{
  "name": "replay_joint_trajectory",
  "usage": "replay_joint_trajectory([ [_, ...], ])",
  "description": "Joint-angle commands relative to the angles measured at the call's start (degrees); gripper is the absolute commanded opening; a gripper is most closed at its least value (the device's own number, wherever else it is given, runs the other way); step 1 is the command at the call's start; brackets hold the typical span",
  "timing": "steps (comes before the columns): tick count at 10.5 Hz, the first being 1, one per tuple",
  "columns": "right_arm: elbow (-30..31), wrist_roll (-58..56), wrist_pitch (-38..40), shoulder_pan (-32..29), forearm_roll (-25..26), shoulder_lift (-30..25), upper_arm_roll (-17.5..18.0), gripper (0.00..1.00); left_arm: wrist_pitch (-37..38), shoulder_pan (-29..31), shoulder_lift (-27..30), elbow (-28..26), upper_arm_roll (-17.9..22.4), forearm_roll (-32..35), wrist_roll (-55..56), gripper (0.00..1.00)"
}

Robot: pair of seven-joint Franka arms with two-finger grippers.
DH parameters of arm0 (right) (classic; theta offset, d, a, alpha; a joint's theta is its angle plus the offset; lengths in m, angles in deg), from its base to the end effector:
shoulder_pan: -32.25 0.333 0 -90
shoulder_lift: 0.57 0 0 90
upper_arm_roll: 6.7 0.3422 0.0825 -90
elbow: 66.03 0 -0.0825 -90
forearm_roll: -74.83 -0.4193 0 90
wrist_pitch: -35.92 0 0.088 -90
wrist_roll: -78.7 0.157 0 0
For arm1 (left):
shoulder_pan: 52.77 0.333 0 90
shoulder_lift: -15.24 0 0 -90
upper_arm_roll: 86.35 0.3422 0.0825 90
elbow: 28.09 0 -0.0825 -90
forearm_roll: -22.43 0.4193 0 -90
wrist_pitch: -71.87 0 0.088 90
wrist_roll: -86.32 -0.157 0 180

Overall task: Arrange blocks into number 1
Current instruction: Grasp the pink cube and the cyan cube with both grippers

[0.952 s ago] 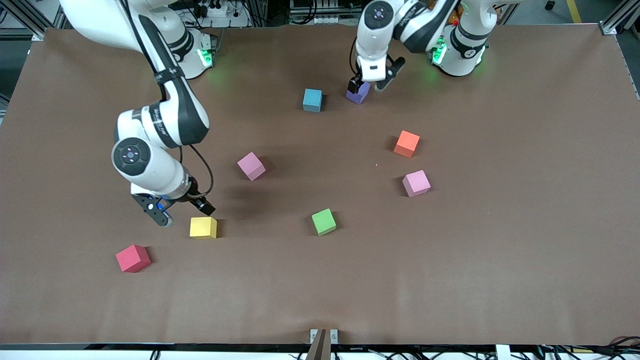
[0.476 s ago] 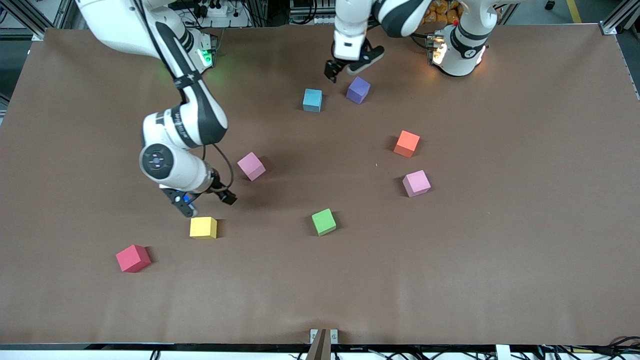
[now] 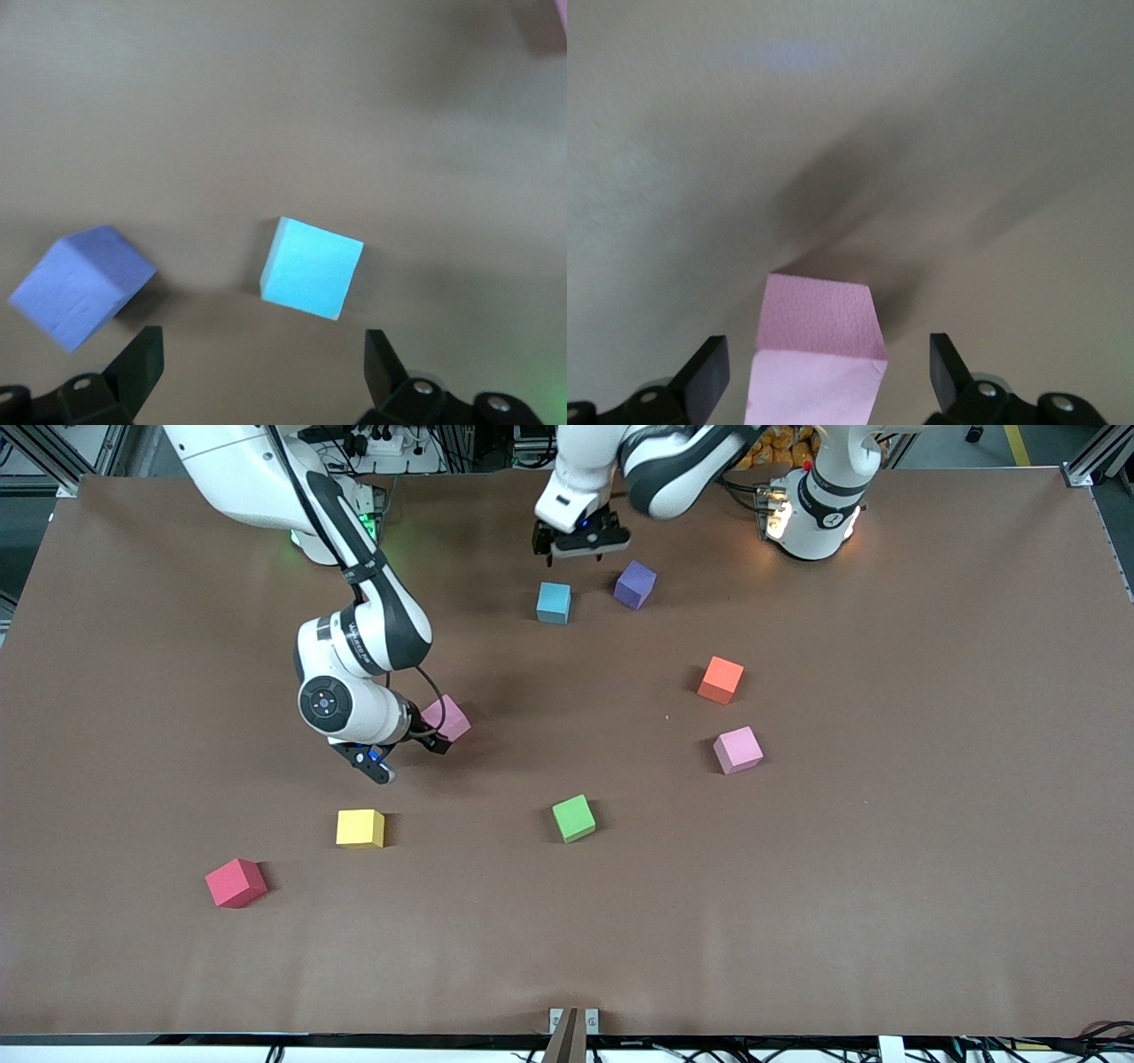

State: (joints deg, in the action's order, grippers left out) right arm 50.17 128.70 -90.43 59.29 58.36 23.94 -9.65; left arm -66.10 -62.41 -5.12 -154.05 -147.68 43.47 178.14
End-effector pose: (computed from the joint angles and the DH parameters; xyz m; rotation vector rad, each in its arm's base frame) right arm 0.5350 0.2614 0.1658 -2.9407 0.9912 0.4835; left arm 0.1980 -0.5523 0.2579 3.0520 0.2012 -0.0688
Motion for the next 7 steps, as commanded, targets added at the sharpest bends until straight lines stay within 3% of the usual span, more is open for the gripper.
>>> replay_joint_trajectory([
  [1,2.6,-1.2,-0.9,1.6,-1.5,-1.9,-0.1,1.0,5.7,-21.5,-11.7,11.8,19.0,5.5,-0.1,1.0],
  [2,3.2,-1.3,-0.9,1.7,-1.5,-1.9,-0.1,1.0,5.7,-27.7,-12.2,13.6,24.7,5.2,0.4,1.0],
  [3,3.4,-1.3,-0.8,1.7,-1.5,-1.9,-0.1,1.0,5.7,-29.3,-11.9,13.6,26.5,4.9,0.4,1.0],
  [5,3.6,-1.3,-0.9,1.9,-1.5,-1.8,-0.1,1.0,5.7,-29.3,-12.1,14.2,26.7,5.1,-0.1,1.0],
  [7,3.6,-1.3,-1.0,1.9,-1.5,-1.4,-0.1,0.9,5.7,-29.4,-12.6,14.5,26.8,5.4,-0.7,1.0],
])
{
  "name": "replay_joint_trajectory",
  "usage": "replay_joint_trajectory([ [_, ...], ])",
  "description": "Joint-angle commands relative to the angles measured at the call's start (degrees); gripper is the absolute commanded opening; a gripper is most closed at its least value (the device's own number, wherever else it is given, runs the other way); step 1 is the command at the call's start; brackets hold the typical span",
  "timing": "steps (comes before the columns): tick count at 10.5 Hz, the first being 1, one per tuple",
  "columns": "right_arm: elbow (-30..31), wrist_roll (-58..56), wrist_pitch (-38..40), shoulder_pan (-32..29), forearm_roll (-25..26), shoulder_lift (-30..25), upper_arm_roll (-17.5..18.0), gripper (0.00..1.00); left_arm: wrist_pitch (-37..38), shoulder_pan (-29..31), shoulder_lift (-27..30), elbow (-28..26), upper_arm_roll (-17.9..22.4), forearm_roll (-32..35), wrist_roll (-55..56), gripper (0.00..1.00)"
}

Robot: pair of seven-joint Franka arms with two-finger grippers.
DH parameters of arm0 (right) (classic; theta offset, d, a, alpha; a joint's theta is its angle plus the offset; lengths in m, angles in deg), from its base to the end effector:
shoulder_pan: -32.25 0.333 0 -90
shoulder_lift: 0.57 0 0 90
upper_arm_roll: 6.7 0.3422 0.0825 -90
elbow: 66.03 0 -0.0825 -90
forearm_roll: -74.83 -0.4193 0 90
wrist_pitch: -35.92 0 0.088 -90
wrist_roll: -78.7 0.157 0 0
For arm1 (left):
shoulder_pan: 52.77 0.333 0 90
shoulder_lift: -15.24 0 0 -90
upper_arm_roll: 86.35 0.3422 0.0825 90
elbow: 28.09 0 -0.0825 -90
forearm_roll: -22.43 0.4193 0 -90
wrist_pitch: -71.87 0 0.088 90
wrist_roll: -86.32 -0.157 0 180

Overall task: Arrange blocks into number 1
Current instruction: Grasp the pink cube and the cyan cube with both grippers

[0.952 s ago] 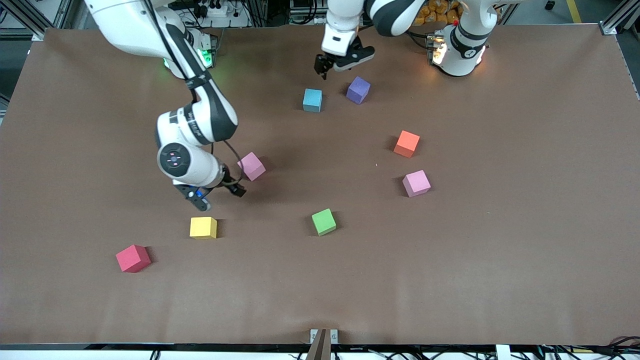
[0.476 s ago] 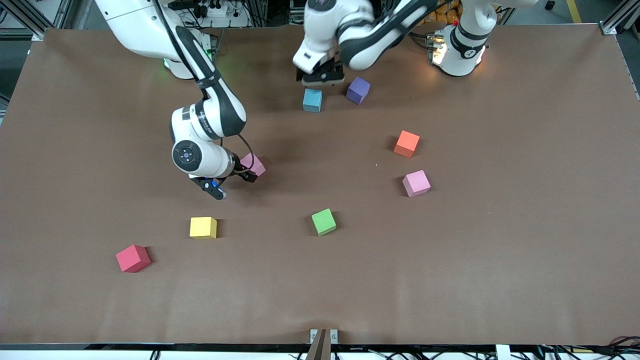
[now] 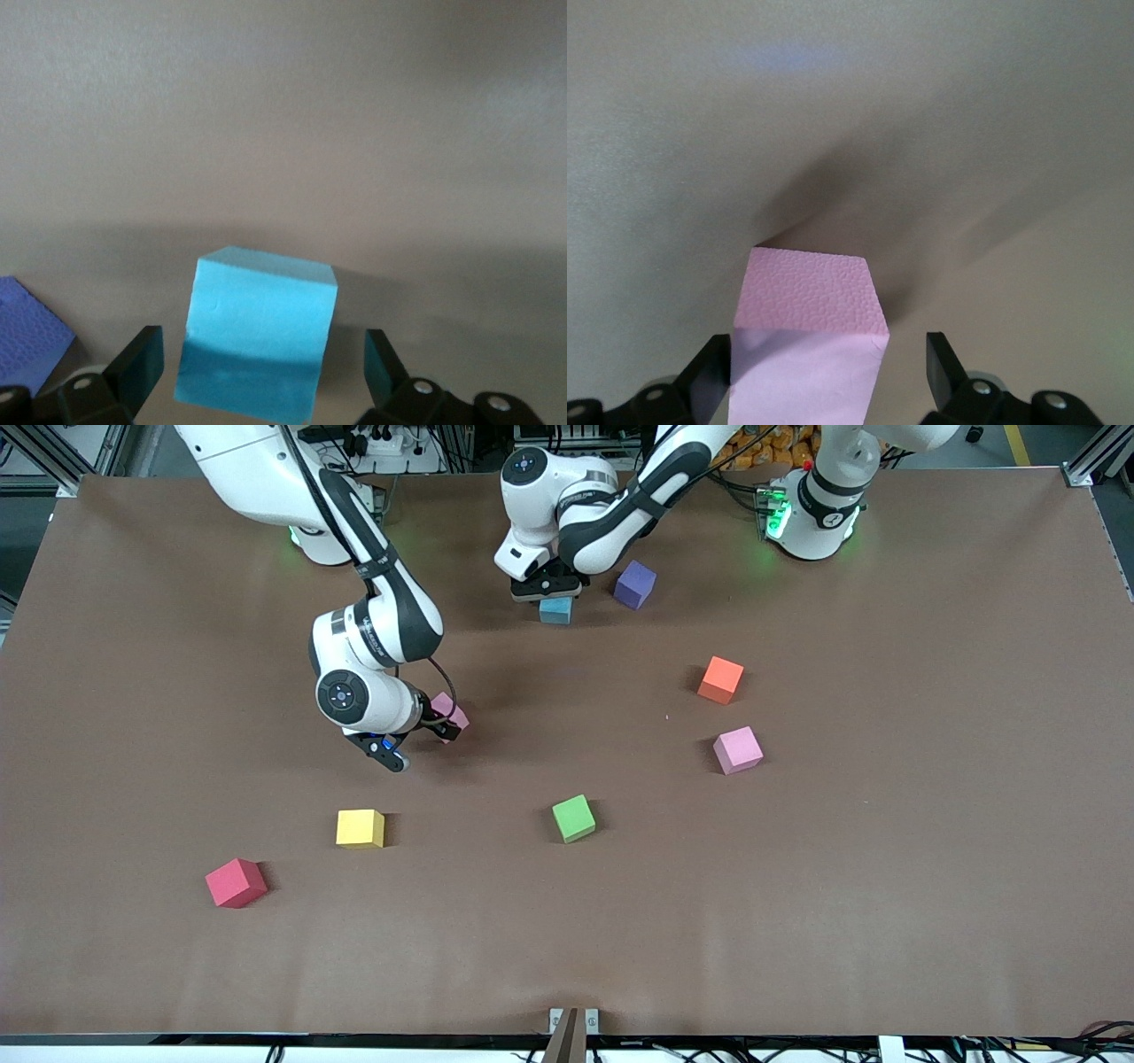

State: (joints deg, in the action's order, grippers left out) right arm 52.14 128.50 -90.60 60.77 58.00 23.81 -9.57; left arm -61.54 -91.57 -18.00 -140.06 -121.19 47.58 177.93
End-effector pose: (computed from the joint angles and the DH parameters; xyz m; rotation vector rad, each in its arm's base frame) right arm 0.5146 0.2696 0.1545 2.9287 -0.9518 -0.5174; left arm 0.1993 -0.6079 0.1640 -3.0788 -0.0936 0.0393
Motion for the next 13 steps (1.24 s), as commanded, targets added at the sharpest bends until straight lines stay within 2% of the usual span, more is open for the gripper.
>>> replay_joint_trajectory([
  [1,1.6,-1.1,-0.8,0.4,-1.2,-1.3,-0.2,0.86,1.1,-0.2,0.3,0.5,0.3,1.4,-0.6,1.0],
  [4,1.6,-1.2,-2.2,0.4,-1.2,-0.3,-0.2,0.84,0.7,0.6,-0.9,0.3,0.4,4.0,-2.5,1.0],
  [8,1.6,-2.2,-4.8,1.0,-1.2,1.3,-0.2,0.84,-3.7,0.5,-2.6,-0.4,0.3,5.4,-3.1,1.0],
  [9,1.6,-2.2,-5.0,1.0,-1.2,1.5,-0.2,0.84,-3.7,0.5,-2.6,-0.2,0.3,4.6,-2.1,0.57],
  [10,1.6,-2.2,-5.3,1.0,-1.2,1.7,-0.2,0.78,-3.7,0.4,-2.6,-0.1,0.2,4.4,-0.7,0.01],
  [12,1.4,-2.3,-5.5,1.0,-1.2,1.7,-0.2,0.59,-3.7,0.1,-2.5,0.1,0.2,4.4,0.9,0.0],
  [13,1.3,-2.3,-5.5,1.0,-1.1,1.7,-0.2,0.56,-3.7,0.2,-2.5,0.3,0.2,4.4,0.9,0.0],
])
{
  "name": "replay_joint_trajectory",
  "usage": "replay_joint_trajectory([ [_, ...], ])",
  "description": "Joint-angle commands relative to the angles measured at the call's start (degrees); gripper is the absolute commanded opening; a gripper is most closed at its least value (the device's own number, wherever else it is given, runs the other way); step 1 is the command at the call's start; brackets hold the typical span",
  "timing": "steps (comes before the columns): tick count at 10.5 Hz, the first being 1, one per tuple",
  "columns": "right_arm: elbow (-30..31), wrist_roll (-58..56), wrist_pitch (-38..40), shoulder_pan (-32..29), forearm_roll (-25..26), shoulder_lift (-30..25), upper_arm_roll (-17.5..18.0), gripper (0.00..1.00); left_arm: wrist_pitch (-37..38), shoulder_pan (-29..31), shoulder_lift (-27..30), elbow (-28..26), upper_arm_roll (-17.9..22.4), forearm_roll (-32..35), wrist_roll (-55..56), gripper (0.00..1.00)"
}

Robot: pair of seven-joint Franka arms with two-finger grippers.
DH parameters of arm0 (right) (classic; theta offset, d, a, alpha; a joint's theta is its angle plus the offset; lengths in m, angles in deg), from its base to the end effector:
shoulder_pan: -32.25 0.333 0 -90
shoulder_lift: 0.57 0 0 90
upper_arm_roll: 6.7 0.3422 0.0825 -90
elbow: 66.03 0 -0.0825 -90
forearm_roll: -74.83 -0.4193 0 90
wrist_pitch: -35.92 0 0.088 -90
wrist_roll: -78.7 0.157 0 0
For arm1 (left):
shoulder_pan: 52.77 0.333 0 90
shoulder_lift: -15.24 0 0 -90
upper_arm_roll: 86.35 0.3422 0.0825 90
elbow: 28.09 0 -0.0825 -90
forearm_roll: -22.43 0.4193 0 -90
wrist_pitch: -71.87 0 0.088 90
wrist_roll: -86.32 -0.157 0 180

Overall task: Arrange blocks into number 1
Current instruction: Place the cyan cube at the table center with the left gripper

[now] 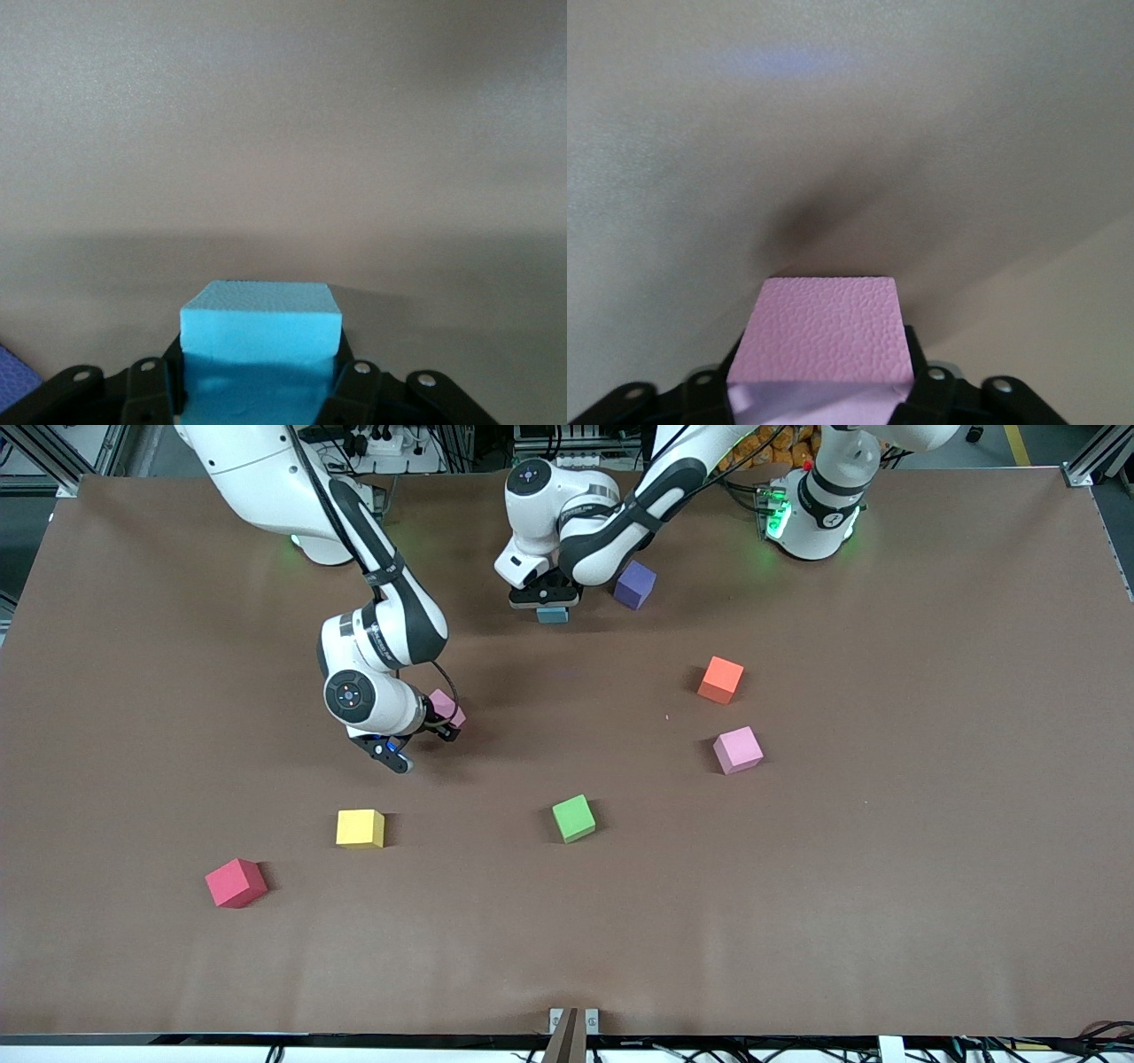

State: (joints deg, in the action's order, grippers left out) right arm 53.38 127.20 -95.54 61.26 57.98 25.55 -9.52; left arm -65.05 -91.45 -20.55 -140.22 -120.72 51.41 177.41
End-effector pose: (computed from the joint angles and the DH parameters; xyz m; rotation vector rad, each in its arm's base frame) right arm 0.5129 0.2699 0.1327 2.9561 -0.9295 -0.4625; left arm 0.2016 -0.6092 0.1423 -3.1079 -0.0175 0.0193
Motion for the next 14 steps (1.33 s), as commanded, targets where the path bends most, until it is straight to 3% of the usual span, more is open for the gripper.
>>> replay_joint_trajectory([
  [1,-0.1,-1.1,-0.5,0.4,-1.2,-0.1,-0.2,0.56,-0.2,0.3,-0.1,1.6,-0.2,0.6,0.5,0.0],
  [7,-1.5,-9.0,0.0,-0.6,-0.5,-2.1,-0.7,0.59,3.2,0.3,-4.6,12.1,2.0,0.4,-12.7,0.0],
  [14,-2.9,-21.6,-0.2,-1.8,-0.2,-3.4,-2.5,0.59,4.1,-0.9,-8.8,16.1,2.7,0.3,-16.4,0.0],
])
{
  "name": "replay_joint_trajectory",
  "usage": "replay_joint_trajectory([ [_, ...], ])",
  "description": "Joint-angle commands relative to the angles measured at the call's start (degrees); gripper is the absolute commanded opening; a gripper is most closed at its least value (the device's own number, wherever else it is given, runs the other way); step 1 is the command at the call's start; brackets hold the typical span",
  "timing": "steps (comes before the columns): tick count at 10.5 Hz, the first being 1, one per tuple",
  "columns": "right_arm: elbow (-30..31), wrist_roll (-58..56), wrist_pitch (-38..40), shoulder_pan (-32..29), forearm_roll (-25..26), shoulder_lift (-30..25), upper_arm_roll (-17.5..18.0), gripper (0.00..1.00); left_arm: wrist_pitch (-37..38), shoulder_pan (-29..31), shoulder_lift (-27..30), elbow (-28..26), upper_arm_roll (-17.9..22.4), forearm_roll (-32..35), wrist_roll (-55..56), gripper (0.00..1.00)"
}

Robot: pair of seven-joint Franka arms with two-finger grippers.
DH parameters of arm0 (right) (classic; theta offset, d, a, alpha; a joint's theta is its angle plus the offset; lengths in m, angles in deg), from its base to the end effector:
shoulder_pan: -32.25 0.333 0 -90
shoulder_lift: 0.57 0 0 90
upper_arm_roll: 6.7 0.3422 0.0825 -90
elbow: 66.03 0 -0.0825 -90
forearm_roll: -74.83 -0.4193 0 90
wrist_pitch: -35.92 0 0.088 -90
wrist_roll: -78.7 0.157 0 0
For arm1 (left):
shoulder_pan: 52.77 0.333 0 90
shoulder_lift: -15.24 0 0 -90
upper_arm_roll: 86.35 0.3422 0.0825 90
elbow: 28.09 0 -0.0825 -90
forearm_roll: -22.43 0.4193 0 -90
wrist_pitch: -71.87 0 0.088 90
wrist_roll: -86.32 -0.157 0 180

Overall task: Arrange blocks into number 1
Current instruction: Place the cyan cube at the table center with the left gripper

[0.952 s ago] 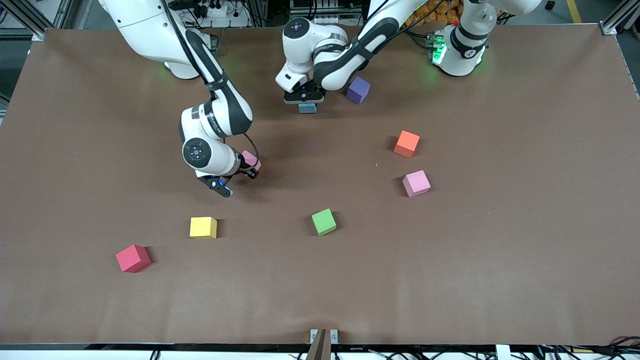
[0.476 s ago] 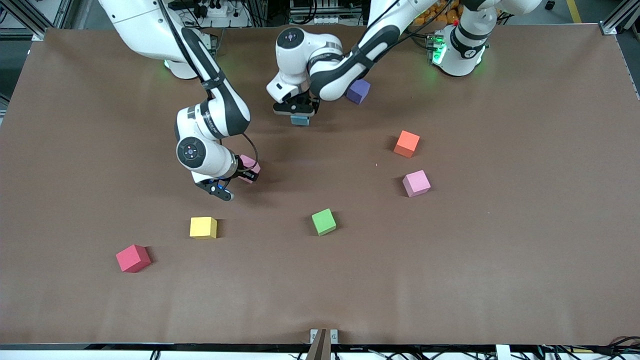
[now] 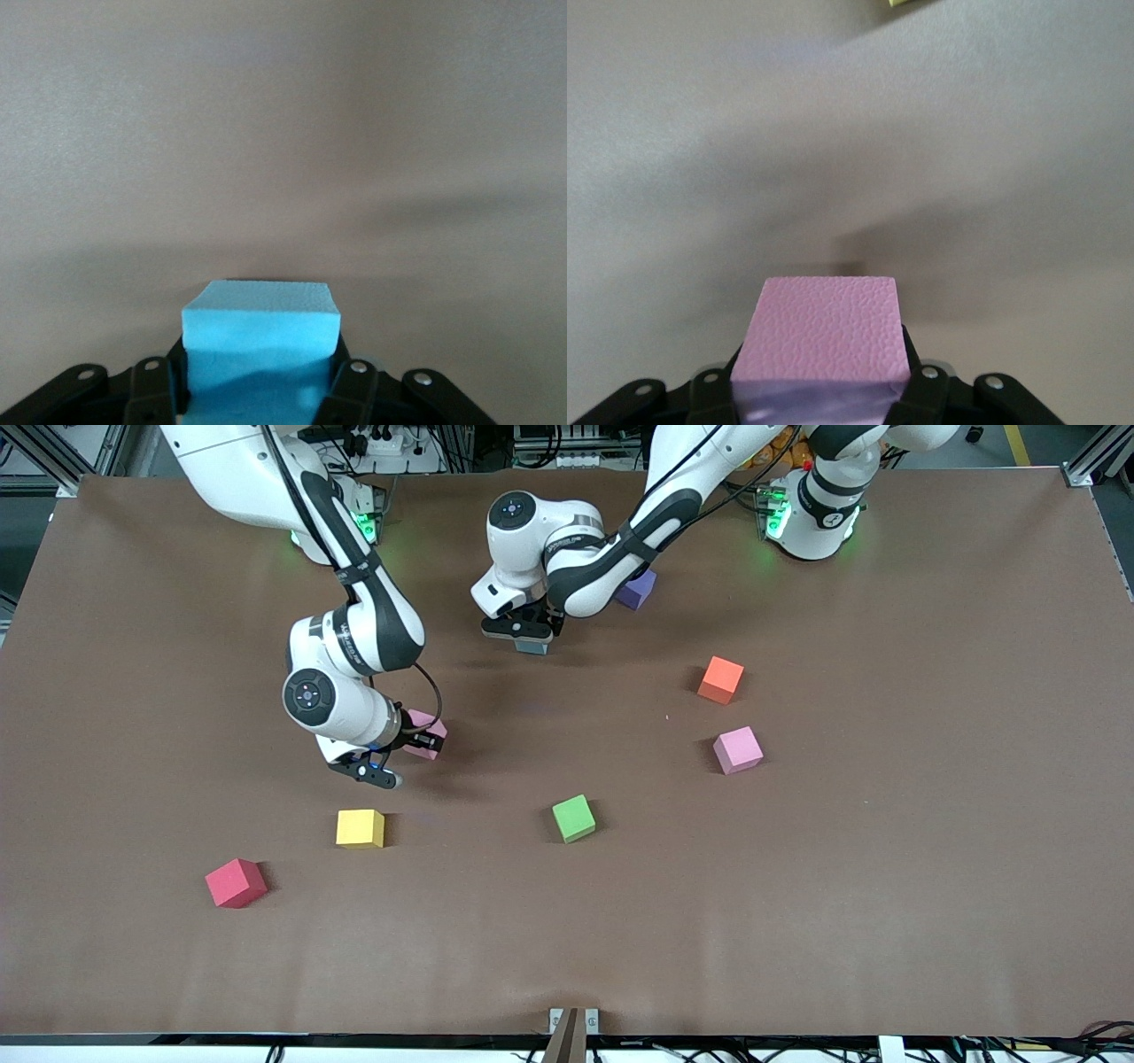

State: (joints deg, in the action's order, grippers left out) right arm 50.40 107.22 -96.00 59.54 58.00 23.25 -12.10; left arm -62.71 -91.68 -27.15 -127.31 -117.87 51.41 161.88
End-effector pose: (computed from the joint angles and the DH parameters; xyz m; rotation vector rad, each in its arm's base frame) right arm 0.5616 0.2427 0.1771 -2.9971 0.4879 0.2990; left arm 0.2788 -0.6508 0.1484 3.1108 -0.2314 0.0067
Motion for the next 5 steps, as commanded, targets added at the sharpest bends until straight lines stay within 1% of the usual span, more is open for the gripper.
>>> replay_joint_trajectory([
  [1,-0.1,-2.1,0.3,0.0,0.2,-1.1,0.0,0.59,1.9,-1.0,-3.2,4.7,-0.1,-1.2,-0.7,0.0],
  [5,-0.1,-2.4,0.0,0.2,0.7,-1.1,0.0,0.59,2.8,-1.4,-3.5,5.3,0.0,-2.3,-0.2,0.0],
])
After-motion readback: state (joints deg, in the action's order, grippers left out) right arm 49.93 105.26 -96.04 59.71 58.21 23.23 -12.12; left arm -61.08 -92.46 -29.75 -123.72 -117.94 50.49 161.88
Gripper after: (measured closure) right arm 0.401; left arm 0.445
